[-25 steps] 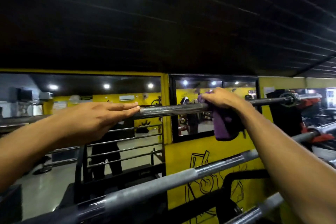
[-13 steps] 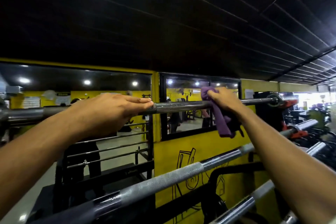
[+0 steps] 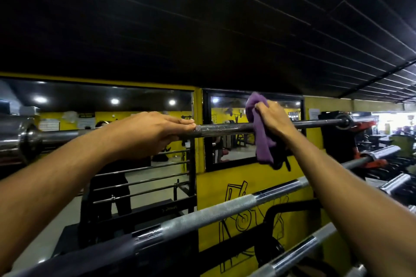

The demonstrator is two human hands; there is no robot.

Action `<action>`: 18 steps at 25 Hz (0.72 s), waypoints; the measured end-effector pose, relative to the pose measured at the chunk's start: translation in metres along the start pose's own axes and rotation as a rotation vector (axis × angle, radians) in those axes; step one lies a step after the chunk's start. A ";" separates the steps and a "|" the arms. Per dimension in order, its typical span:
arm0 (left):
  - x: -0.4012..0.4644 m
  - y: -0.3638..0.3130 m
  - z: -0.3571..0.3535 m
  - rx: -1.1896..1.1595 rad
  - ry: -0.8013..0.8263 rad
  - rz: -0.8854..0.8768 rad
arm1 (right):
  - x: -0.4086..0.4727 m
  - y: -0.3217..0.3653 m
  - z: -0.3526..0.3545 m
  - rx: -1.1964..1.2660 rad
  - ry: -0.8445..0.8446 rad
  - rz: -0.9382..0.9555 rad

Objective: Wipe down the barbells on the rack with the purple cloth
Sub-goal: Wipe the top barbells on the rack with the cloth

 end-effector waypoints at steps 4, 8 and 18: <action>-0.037 0.009 0.012 0.134 -0.010 0.020 | -0.002 0.052 -0.012 0.010 -0.077 0.073; -0.051 0.013 0.018 0.133 -0.155 -0.025 | -0.008 0.053 -0.070 -0.381 0.243 -0.043; -0.047 0.018 0.015 0.046 -0.115 0.043 | -0.062 0.066 -0.052 -0.240 -0.114 0.556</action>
Point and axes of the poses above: each hand's wrist, its own x-axis towards the middle knuckle, its own z-axis out of the back of the hand, y = z × x, the point moved 8 cm from there along x, towards the middle knuckle, and after that the axes turned 3 degrees about -z, right-handed, at the moved point
